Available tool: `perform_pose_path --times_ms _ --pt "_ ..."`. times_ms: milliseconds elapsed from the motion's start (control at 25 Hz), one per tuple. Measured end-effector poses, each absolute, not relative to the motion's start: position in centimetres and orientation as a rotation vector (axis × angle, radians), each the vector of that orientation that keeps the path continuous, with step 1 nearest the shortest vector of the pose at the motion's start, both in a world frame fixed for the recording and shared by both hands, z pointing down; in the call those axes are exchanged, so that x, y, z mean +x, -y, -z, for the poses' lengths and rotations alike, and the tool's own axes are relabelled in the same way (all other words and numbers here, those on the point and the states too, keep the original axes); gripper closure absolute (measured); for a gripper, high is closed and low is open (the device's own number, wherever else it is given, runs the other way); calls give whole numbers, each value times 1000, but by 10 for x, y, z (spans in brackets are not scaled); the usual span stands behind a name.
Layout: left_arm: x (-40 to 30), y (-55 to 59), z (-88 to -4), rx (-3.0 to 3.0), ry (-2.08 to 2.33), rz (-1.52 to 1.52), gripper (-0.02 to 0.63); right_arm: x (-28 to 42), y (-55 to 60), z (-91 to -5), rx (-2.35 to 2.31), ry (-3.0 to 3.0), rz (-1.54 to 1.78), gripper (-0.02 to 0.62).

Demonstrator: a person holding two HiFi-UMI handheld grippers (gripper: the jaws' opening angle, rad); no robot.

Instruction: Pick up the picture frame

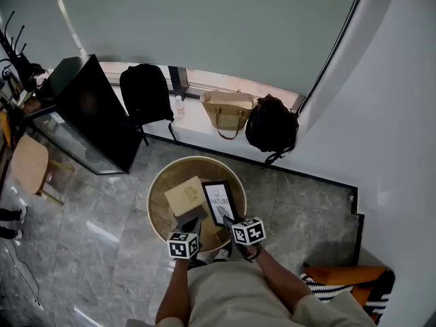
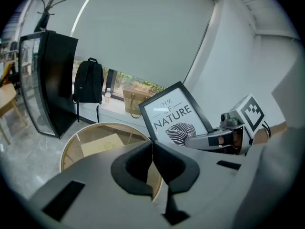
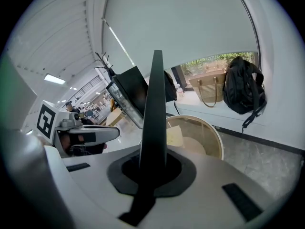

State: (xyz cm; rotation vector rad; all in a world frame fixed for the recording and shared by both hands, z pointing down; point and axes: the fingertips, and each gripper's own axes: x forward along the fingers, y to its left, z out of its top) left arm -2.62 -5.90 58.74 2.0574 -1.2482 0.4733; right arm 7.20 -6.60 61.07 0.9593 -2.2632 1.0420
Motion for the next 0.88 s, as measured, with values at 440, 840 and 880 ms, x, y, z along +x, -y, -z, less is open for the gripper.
perform_pose_path --times_ms 440,840,880 --pt "-19 49 -593 2100 1220 -546 586 72 58 -615 947 2265 -1056 555" --pt "-23 44 -588 2108 1219 -555 586 71 51 -611 946 2277 -1038 555" --pt "-23 44 -587 2107 1219 -552 586 72 51 -610 956 2277 -1041 555"
